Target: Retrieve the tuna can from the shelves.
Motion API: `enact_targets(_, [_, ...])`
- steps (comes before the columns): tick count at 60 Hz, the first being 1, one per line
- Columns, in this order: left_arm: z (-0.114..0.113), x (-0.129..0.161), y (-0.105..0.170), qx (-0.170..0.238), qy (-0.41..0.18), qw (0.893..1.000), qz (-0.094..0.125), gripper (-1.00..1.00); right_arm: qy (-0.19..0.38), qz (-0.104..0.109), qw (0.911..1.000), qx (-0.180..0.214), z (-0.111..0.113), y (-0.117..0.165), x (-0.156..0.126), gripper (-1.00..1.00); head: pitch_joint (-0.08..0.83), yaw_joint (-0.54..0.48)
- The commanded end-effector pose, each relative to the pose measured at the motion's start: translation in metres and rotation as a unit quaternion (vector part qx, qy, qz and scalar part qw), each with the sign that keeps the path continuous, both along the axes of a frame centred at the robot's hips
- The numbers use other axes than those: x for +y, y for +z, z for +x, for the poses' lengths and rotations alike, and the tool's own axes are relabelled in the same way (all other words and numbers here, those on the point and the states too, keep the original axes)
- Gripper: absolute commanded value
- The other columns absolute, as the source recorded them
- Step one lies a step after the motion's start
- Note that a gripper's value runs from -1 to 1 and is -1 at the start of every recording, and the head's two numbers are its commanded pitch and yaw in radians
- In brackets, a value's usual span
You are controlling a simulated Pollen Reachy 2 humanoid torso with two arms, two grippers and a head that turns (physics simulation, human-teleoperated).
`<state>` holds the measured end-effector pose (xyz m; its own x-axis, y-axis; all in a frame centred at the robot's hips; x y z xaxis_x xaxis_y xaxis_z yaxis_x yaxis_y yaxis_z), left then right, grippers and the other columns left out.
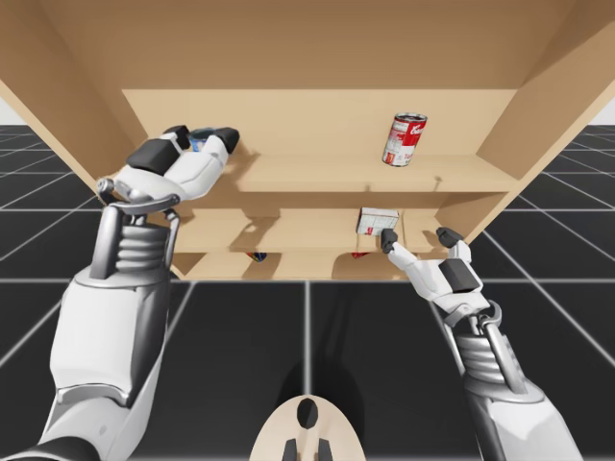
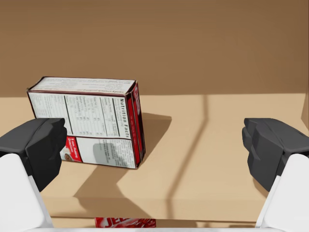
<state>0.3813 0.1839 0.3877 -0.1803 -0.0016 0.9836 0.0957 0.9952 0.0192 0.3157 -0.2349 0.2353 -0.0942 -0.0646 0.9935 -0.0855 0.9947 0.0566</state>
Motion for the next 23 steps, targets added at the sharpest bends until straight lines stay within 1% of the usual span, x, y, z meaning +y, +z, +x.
enact_targets(1, [-0.021,0.002,0.018,0.056,0.024,0.998,0.008,1.00,0.000,0.005,1.0000,0.001,0.000,-0.001,0.002,-1.00,0.213,0.31])
enact_targets(5, [-0.033,0.003,0.018,0.051,0.023,0.998,0.012,1.00,0.000,0.004,1.0000,0.001,0.000,-0.001,0.002,-1.00,0.214,0.31])
enact_targets(9, [-0.050,0.003,0.018,0.044,0.020,0.999,0.017,1.00,0.000,0.004,1.0000,0.000,0.000,-0.001,0.002,-1.00,0.214,0.31])
enact_targets(10, [-0.060,0.002,0.017,0.040,0.017,0.999,0.021,1.00,0.000,0.004,1.0000,0.000,0.000,-0.001,0.002,-1.00,0.215,0.31])
enact_targets(12, [-0.067,0.002,0.016,0.036,0.016,0.999,0.026,1.00,-0.001,0.004,1.0000,-0.001,0.000,-0.001,0.002,-1.00,0.215,0.31])
enact_targets(14, [-0.084,0.000,0.014,0.027,0.017,0.999,0.038,1.00,-0.001,0.004,1.0000,-0.001,0.000,-0.001,0.002,-1.00,0.217,0.31])
enact_targets(16, [-0.092,-0.001,0.011,0.021,0.018,0.999,0.047,1.00,-0.002,0.004,1.0000,-0.001,0.000,-0.001,0.002,-1.00,0.217,0.31])
enact_targets(17, [-0.105,-0.002,0.009,0.012,0.022,0.998,0.061,1.00,-0.002,0.003,1.0000,-0.001,0.000,-0.001,0.002,-1.00,0.218,0.31])
enact_targets(23, [-0.146,-0.003,0.002,-0.014,0.022,0.996,0.089,1.00,0.002,0.004,1.0000,-0.002,-0.001,-0.001,0.001,-1.00,0.222,0.31])
